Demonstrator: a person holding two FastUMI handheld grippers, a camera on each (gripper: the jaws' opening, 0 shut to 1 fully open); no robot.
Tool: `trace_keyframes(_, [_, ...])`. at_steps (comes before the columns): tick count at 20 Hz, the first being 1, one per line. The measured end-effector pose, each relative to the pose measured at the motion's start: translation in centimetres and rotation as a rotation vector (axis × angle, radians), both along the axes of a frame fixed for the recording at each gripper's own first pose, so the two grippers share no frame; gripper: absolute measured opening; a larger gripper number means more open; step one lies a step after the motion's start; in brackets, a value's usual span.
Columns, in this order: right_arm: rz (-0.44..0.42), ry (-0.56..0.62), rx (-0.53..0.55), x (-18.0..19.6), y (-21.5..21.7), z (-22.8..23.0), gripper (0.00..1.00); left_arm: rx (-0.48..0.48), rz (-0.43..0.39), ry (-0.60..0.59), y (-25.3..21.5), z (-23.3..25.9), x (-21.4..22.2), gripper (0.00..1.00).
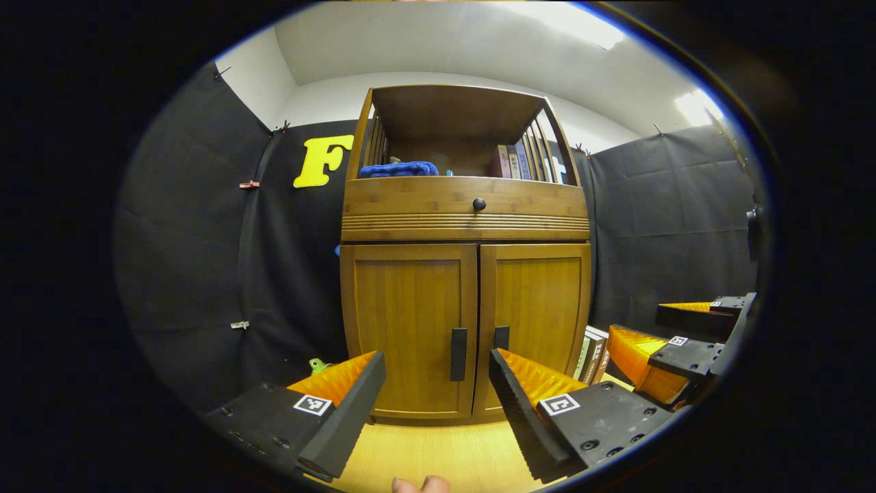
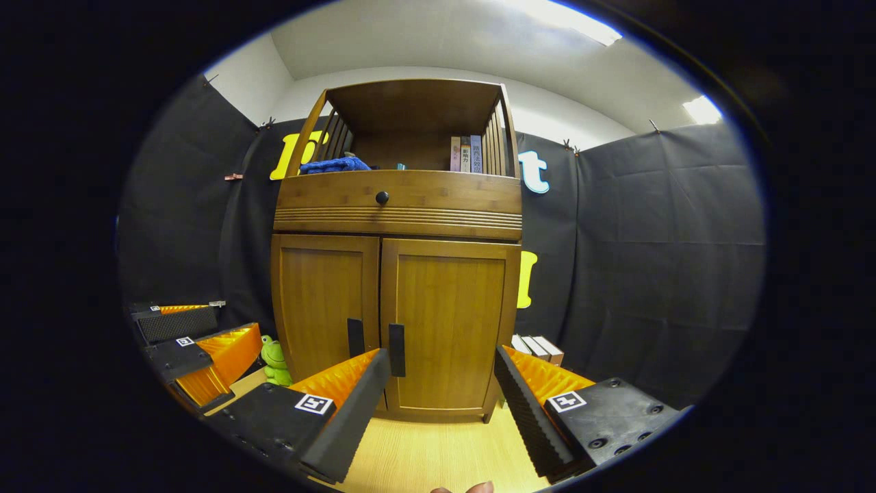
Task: Open the right door of the double-door shoe cabinet with the right hand, and open the left door with the left hand.
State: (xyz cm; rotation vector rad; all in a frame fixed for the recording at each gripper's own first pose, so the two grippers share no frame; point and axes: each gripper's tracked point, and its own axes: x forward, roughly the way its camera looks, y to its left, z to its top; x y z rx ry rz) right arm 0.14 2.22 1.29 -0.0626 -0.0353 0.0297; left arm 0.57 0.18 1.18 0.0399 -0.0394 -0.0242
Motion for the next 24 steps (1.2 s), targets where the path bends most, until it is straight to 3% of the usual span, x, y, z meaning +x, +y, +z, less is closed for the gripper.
trace_keyframes(9, [0.025, 0.009, -0.007, 2.7, 1.8, -1.1, 0.97, 0.028, 0.011, 0.002, 1.4, -0.7, 0.2, 0.92])
trace_keyframes(16, [0.074, 0.068, 0.043, 10.0, 3.8, -5.1, 0.98, 0.046, 0.052, 0.011, 3.0, -2.0, 1.4, 0.94])
trace_keyframes(24, [0.103, 0.094, 0.016, 18.5, 6.9, -8.8, 0.98, 0.037, 0.042, 0.027, 3.3, -2.8, 4.0, 0.92])
